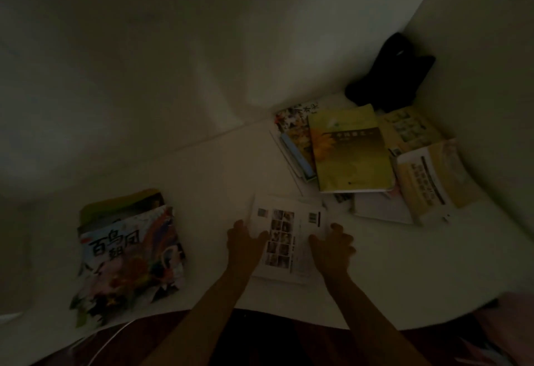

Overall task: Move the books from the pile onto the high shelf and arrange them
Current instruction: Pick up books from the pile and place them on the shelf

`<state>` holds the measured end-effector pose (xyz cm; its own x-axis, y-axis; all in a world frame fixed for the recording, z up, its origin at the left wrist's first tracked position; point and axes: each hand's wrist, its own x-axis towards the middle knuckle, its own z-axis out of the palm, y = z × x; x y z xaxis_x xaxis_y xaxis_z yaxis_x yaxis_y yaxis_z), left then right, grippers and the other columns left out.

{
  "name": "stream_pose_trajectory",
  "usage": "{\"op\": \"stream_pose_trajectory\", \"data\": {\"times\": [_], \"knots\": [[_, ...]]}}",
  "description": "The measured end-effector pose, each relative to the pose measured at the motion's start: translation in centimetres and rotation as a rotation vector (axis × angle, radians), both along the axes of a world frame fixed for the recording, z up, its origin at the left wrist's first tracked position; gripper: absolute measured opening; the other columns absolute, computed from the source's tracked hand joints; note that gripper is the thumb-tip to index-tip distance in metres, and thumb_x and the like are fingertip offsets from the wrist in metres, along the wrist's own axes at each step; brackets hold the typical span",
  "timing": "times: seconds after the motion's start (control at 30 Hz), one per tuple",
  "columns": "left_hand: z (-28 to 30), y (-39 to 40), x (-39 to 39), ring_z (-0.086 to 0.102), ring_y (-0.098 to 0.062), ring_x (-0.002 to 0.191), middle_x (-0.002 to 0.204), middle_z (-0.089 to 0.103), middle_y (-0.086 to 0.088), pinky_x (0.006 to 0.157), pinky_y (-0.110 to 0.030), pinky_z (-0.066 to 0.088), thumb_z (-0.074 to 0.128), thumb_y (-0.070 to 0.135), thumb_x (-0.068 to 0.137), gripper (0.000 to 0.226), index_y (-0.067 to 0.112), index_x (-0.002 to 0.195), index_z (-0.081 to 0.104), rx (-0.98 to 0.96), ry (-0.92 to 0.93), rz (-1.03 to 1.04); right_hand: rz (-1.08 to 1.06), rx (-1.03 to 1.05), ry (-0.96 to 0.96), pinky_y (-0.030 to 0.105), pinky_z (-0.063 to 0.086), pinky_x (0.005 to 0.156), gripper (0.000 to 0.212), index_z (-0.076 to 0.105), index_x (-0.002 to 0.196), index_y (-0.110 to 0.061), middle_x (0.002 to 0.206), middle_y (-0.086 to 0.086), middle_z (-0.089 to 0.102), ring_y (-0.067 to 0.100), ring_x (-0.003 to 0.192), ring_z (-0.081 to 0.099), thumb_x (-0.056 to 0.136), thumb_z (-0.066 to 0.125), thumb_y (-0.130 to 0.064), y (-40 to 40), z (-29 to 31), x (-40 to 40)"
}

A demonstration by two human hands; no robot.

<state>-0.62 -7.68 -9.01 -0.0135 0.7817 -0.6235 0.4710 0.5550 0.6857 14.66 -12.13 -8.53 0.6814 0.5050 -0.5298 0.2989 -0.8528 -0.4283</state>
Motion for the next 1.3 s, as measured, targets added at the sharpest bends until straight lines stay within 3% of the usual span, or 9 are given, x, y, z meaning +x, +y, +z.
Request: {"op": "stream_pose_trajectory", "data": {"times": [0.3, 0.47, 0.6, 0.73, 0.87, 1.0, 1.1, 1.2, 1.3], "knots": [[-1.0, 0.9, 0.4, 0.055, -0.039, 0.104, 0.120, 0.051, -0.025, 0.087, -0.050, 0.051, 0.071, 0.017, 0.079, 0.052, -0.002, 0.118, 0.044, -0.139, 0.021, 0.259, -0.256, 0.161, 0.460, 0.046, 0.052, 0.085, 0.040, 0.053, 0.112, 0.001, 0.110, 0.017, 0.059, 0.031, 0.096, 0.059, 0.080, 0.065, -0.021, 0.5, -2.3, 0.6], [0.1, 0.5, 0.6, 0.052, -0.028, 0.090, 0.107, 0.047, -0.016, 0.076, -0.038, 0.048, 0.059, 0.005, 0.087, 0.033, 0.007, 0.108, 0.034, -0.028, -0.095, 0.350, -0.103, 0.115, 0.296, 0.048, 0.047, 0.091, 0.044, 0.050, 0.115, -0.007, 0.118, 0.017, 0.053, 0.034, 0.106, 0.052, 0.080, 0.067, -0.027, 0.5, -1.4, -0.2], [1.5, 1.0, -0.7, 0.045, -0.012, 0.069, 0.096, 0.048, -0.008, 0.056, -0.025, 0.038, 0.051, 0.000, 0.090, 0.023, 0.010, 0.105, 0.036, 0.041, -0.197, 0.388, -0.187, 0.291, 0.561, 0.039, 0.047, 0.087, 0.041, 0.039, 0.116, -0.009, 0.114, 0.012, 0.048, 0.027, 0.099, 0.051, 0.085, 0.065, -0.011, 0.6, 0.1, -0.7], [2.8, 2.1, -3.0, 0.056, -0.026, 0.093, 0.101, 0.056, -0.005, 0.067, -0.025, 0.045, 0.049, -0.001, 0.092, 0.022, 0.011, 0.110, 0.046, 0.155, -0.206, 0.240, -0.148, 0.406, 0.856, 0.035, 0.054, 0.071, 0.039, 0.052, 0.116, -0.016, 0.107, 0.004, 0.062, 0.022, 0.094, 0.062, 0.083, 0.065, -0.001, 1.1, 1.8, -0.5], [4.1, 2.3, -5.1, 0.038, -0.030, 0.128, 0.137, 0.040, -0.016, 0.104, -0.037, 0.036, 0.059, 0.011, 0.089, 0.046, 0.004, 0.132, 0.042, 0.330, 0.082, 0.305, -0.113, 0.593, 0.928, 0.030, 0.057, 0.069, 0.032, 0.060, 0.104, -0.025, 0.098, -0.008, 0.067, 0.011, 0.087, 0.065, 0.085, 0.061, 0.000, 1.9, 3.5, -2.3], [7.1, 1.3, -6.6, 0.051, -0.021, 0.112, 0.128, 0.050, -0.006, 0.088, -0.033, 0.043, 0.058, 0.022, 0.091, 0.038, 0.006, 0.124, 0.049, 0.299, -0.003, 0.452, 0.064, 0.765, 0.749, 0.027, 0.055, 0.084, 0.035, 0.053, 0.116, -0.026, 0.103, -0.015, 0.062, -0.001, 0.093, 0.063, 0.089, 0.059, -0.005, 3.8, 4.6, -5.6], [8.8, 1.5, -8.2, 0.060, -0.018, 0.096, 0.117, 0.058, -0.004, 0.076, -0.034, 0.049, 0.055, 0.038, 0.088, 0.037, 0.018, 0.118, 0.052, 0.133, -0.436, 0.556, 0.481, 0.890, 0.356, 0.026, 0.055, 0.081, 0.022, 0.057, 0.114, -0.025, 0.100, -0.008, 0.066, 0.002, 0.091, 0.063, 0.093, 0.056, -0.019, 4.6, 5.0, -9.1], [9.5, 1.7, -11.3, 0.060, -0.023, 0.089, 0.099, 0.060, -0.005, 0.069, -0.039, 0.049, 0.060, 0.056, 0.070, 0.054, 0.019, 0.109, 0.055, -0.003, -0.720, 0.736, 0.951, 1.036, -0.154, 0.025, 0.050, 0.058, 0.026, 0.054, 0.113, -0.025, 0.089, 0.001, 0.066, 0.013, 0.079, 0.060, 0.087, 0.051, -0.021, 4.6, 4.3, -13.2], [8.8, 0.2, -15.0, 0.057, -0.026, 0.087, 0.098, 0.059, -0.008, 0.064, -0.041, 0.053, 0.055, 0.053, 0.082, 0.045, 0.014, 0.105, 0.057, -0.056, -0.852, 0.788, 1.100, 1.044, -0.217, 0.026, 0.051, 0.060, 0.040, 0.063, 0.113, -0.019, 0.100, 0.006, 0.069, 0.017, 0.090, 0.057, 0.076, 0.052, -0.015, 3.1, 3.4, -17.4]]}}
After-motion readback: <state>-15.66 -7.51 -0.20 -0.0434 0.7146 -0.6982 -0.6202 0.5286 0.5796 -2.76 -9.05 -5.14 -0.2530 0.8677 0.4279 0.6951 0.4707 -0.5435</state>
